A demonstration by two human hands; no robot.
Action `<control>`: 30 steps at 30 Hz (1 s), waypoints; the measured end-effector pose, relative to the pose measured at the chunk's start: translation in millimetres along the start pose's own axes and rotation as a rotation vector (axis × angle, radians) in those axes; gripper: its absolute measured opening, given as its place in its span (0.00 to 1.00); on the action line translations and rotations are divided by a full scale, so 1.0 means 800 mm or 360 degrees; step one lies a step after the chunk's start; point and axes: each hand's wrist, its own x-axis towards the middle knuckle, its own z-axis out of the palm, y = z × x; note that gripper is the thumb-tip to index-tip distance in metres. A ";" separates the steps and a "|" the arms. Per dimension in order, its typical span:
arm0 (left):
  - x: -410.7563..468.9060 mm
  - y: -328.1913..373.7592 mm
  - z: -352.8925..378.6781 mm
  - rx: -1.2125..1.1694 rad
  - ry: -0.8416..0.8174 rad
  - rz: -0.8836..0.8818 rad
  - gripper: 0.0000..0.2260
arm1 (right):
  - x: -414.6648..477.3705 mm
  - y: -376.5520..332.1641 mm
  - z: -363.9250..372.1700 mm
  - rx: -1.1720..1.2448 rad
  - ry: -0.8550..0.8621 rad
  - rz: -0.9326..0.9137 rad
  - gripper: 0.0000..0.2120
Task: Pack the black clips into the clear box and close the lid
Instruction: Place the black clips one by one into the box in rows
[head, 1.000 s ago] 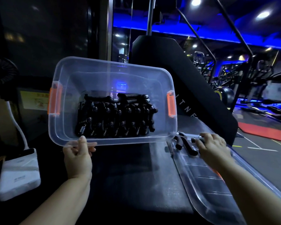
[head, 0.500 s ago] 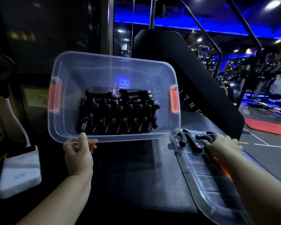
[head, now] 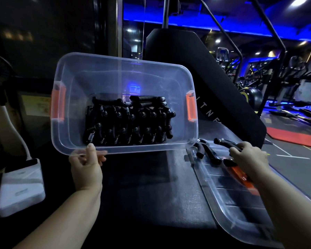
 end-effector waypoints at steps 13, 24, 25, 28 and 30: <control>-0.007 0.011 -0.003 -0.0009 -0.0003 -0.0102 0.08 | -0.072 0.013 -0.016 0.0103 -0.0349 -0.0626 0.25; -0.003 0.004 -0.003 -0.0019 -0.0023 -0.0085 0.08 | -0.069 0.002 -0.009 -0.0147 -0.0500 -0.0552 0.37; -0.003 0.004 -0.004 -0.0021 -0.0018 -0.0089 0.08 | -0.070 -0.006 -0.007 -0.0175 -0.0465 -0.0544 0.38; -0.004 0.004 -0.004 -0.0027 -0.0003 -0.0097 0.08 | -0.075 -0.034 0.000 -0.0295 -0.0431 -0.0507 0.42; -0.004 0.004 -0.004 -0.0024 0.0000 -0.0101 0.08 | -0.081 -0.047 0.007 -0.0394 -0.0430 -0.0508 0.44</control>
